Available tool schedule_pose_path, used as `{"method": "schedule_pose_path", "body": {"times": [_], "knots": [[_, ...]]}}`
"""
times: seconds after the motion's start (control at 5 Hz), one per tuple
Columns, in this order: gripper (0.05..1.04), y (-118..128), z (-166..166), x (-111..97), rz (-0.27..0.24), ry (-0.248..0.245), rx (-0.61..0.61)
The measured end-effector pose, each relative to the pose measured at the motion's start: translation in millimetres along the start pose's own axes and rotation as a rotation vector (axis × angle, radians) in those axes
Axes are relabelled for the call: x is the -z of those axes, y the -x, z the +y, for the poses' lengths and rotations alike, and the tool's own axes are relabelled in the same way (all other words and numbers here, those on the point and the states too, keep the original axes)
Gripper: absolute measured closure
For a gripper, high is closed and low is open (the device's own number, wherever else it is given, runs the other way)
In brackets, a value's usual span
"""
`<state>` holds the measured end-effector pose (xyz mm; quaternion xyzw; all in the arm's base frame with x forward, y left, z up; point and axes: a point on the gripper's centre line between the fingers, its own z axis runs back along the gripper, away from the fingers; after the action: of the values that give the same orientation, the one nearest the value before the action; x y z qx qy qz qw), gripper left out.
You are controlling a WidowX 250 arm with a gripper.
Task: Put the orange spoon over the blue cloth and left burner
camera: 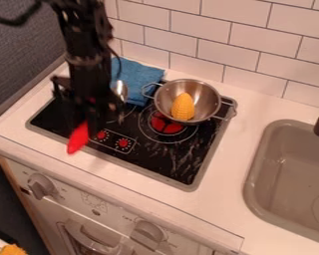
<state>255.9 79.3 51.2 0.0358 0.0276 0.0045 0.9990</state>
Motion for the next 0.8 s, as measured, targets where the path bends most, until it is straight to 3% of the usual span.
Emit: {"method": "schedule_pose_path", "body": {"times": [0.2,0.6,0.8], "knots": [[0.702,-37,14,11,-0.004,0.041,-0.030],[0.702,-92,26,23,0.024,0.005,-0.013],[0.703,-102,24,31,0.050,-0.005,0.003]]}}
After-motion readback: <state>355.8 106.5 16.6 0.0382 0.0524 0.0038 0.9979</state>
